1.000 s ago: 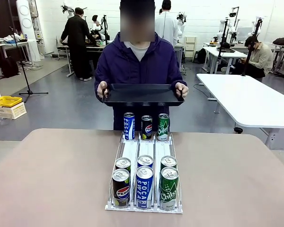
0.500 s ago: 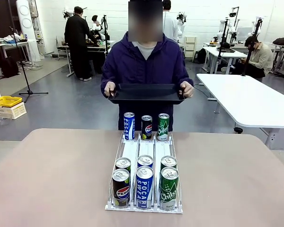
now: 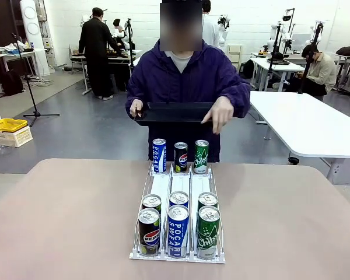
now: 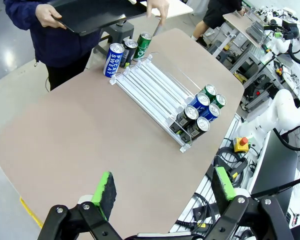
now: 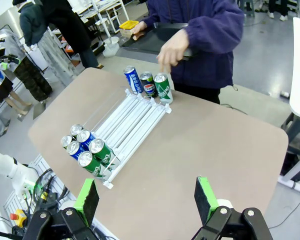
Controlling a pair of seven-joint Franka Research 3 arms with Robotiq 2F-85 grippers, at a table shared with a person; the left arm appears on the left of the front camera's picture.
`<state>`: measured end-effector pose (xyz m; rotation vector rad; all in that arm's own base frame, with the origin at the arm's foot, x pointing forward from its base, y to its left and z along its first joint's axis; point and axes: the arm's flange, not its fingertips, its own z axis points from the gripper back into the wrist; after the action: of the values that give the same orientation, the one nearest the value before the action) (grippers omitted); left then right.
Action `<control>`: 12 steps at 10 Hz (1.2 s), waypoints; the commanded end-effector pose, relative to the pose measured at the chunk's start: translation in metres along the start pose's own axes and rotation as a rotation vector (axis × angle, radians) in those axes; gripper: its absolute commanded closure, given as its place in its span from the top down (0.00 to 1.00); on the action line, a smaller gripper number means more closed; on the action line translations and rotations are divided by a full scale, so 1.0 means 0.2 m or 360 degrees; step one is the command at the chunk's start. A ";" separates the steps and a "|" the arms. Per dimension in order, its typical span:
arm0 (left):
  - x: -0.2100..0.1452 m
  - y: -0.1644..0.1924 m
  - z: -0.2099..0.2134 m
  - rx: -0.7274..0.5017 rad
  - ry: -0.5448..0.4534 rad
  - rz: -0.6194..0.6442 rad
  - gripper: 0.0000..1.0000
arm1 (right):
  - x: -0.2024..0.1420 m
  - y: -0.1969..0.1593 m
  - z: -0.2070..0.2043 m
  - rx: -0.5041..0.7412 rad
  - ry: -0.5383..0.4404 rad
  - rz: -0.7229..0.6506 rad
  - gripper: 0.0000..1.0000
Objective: Retrieve and hand over the desired beverage to the person.
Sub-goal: Pick up a can of the same type that the person held from the Automatic Can Dispenser.
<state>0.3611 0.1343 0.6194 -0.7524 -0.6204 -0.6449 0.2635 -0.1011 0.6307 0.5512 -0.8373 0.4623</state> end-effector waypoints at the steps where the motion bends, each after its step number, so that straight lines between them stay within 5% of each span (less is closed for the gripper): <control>1: 0.01 0.01 0.01 -0.0020 -0.0020 -0.0039 1.00 | 0.00 -0.01 -0.01 0.0036 -0.0008 0.0008 1.00; 12: 0.01 0.01 0.01 -0.0020 -0.0020 -0.0039 1.00 | 0.00 -0.01 -0.01 0.0036 -0.0008 0.0008 1.00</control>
<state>0.3611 0.1343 0.6193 -0.7523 -0.6205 -0.6454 0.2635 -0.1011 0.6307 0.5511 -0.8373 0.4624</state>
